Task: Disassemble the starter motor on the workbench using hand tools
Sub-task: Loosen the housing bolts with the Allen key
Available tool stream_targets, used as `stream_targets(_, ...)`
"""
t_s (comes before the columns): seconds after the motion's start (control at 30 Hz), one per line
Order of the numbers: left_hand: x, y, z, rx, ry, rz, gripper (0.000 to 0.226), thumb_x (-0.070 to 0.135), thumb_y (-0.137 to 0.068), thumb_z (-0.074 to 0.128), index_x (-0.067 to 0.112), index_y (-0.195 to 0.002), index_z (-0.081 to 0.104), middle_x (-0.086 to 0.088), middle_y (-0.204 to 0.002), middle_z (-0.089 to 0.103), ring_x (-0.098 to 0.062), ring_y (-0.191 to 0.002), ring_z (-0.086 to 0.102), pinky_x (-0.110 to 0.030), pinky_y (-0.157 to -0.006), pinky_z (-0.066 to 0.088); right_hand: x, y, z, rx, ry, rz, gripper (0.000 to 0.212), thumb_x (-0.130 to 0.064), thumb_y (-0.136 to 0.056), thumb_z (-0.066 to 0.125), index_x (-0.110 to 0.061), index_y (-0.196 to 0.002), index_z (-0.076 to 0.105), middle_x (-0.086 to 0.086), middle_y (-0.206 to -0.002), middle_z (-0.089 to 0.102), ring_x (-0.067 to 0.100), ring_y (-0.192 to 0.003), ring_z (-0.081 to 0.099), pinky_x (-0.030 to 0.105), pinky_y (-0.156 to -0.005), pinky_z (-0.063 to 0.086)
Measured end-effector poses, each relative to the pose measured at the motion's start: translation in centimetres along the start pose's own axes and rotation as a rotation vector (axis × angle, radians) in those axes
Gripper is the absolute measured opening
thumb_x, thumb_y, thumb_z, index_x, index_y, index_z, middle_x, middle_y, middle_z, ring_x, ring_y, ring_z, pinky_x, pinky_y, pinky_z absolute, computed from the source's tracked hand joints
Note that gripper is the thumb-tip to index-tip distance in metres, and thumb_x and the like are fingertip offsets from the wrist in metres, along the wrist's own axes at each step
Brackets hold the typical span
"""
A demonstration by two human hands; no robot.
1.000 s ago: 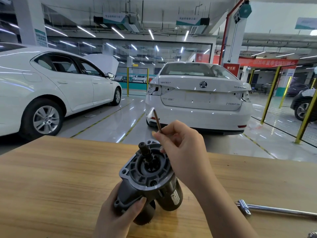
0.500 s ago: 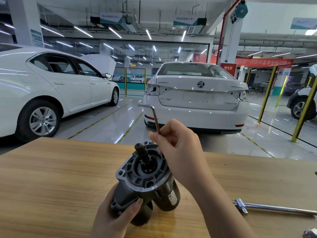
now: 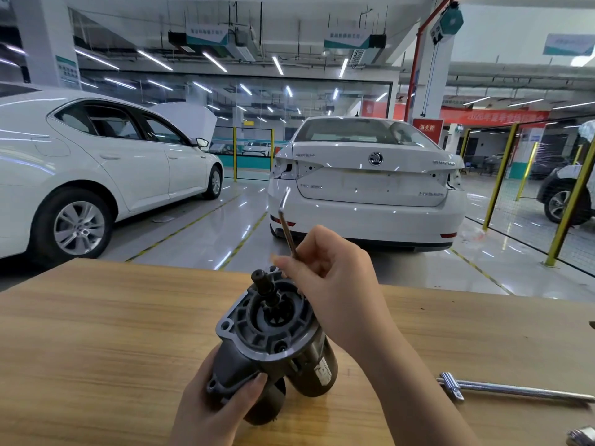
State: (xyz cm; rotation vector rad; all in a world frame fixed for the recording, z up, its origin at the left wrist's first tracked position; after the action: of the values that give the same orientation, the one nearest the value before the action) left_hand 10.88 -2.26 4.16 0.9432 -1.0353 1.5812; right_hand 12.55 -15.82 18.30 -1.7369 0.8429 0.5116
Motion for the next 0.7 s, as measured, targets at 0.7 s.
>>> stream_targets(0.7,0.0,0.0,-0.1,-0.003,-0.039,0.026,0.047,-0.024,-0.069,0.06,0.019,-0.088,0.061,0.01,-0.072,0.073,0.0,-0.061,0.067,-0.007,-0.049,0.047,0.3,-0.1,-0.8,0.088,-0.035,-0.017,0.029,-0.025,-0.077,0.073,-0.031,-0.06,0.05,-0.016,-0.052,0.058,0.003,-0.045,0.053,0.014,-0.046,0.044)
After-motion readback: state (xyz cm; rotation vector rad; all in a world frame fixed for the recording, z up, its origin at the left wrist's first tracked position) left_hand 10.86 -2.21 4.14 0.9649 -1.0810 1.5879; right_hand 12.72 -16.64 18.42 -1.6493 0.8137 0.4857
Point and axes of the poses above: each hand's wrist, its own y-axis away from the middle knuckle, its own z-axis out of the palm, x = y × z, the point moved 8 cm from there along -y, towards the middle knuckle
